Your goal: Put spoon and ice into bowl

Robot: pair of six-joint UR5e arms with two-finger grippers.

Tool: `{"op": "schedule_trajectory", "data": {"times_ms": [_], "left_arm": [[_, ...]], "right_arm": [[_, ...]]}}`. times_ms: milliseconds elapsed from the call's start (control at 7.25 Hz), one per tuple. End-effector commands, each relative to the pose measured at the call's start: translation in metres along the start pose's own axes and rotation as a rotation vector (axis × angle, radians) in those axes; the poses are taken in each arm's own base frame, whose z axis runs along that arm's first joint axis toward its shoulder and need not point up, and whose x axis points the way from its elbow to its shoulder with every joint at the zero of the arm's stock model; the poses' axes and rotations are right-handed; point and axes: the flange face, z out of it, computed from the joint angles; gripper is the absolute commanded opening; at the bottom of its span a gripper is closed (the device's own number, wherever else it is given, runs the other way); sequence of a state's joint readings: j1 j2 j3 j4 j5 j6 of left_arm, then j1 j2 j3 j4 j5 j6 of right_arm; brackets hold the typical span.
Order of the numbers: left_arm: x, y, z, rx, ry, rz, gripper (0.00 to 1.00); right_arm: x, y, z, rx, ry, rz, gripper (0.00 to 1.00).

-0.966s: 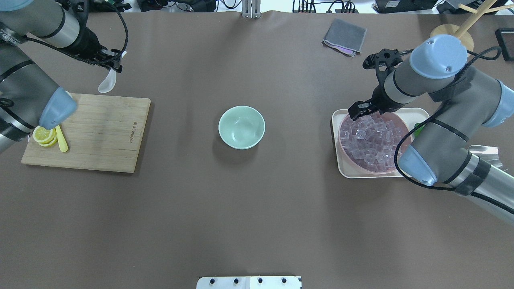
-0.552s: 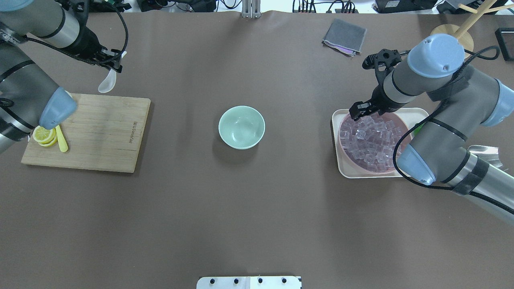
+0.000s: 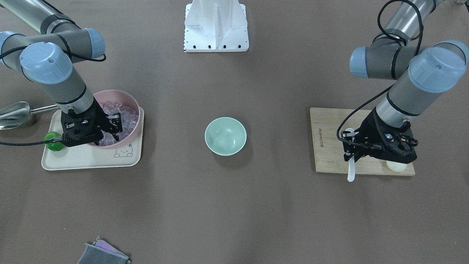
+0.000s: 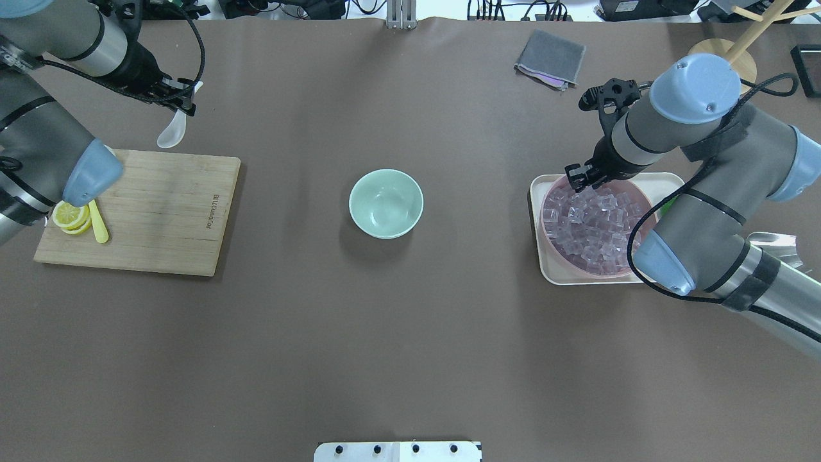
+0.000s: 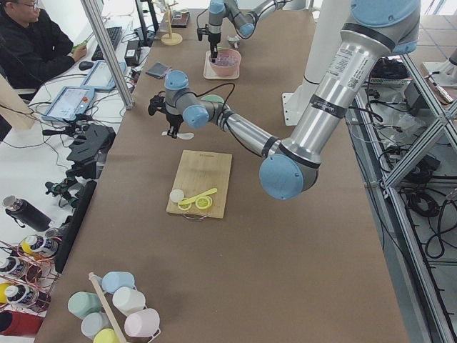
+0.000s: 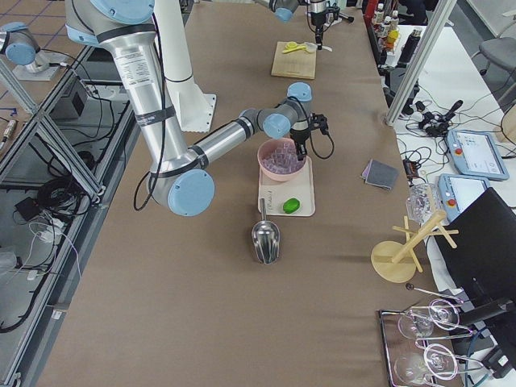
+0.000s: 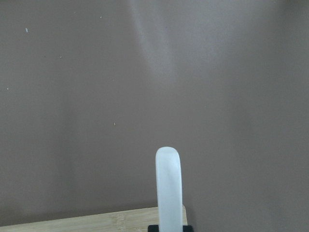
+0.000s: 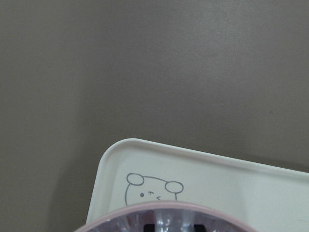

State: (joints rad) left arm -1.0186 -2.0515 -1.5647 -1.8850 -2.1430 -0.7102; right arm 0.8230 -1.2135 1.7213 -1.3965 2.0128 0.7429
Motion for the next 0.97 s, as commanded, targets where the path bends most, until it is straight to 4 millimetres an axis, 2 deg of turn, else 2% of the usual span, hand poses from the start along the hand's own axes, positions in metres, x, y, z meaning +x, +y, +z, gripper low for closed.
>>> {"op": "schedule_trajectory", "data": {"times_ms": [0, 138, 276, 414, 552, 690, 828], "left_arm": [[0.000, 0.000, -0.001, 0.002, 0.000, 0.000, 0.00], [0.000, 0.000, -0.002, 0.002, 0.002, 0.001, 0.00], [0.004, -0.001, -0.005, 0.001, 0.009, -0.003, 0.00], [0.022, -0.011, -0.014, 0.017, 0.027, -0.017, 0.00], [0.049, -0.014, -0.013, 0.017, 0.051, -0.098, 0.00], [0.093, -0.006, -0.002, -0.003, 0.082, -0.102, 0.00], [0.135, -0.002, 0.011, 0.002, 0.091, -0.129, 0.00]], "right_arm": [[-0.003, 0.000, -0.004, 0.006, -0.007, -0.001, 0.00], [-0.003, -0.002, -0.008, 0.010, -0.012, -0.003, 0.00], [-0.002, -0.006, -0.024, 0.024, -0.035, 0.002, 0.00], [0.001, -0.008, -0.049, 0.006, -0.059, 0.026, 0.00], [-0.011, -0.007, -0.082, -0.006, -0.053, 0.043, 0.00], [-0.028, -0.009, -0.107, -0.005, -0.051, 0.045, 0.00], [-0.035, -0.007, -0.119, 0.007, -0.061, 0.037, 0.00]]}}
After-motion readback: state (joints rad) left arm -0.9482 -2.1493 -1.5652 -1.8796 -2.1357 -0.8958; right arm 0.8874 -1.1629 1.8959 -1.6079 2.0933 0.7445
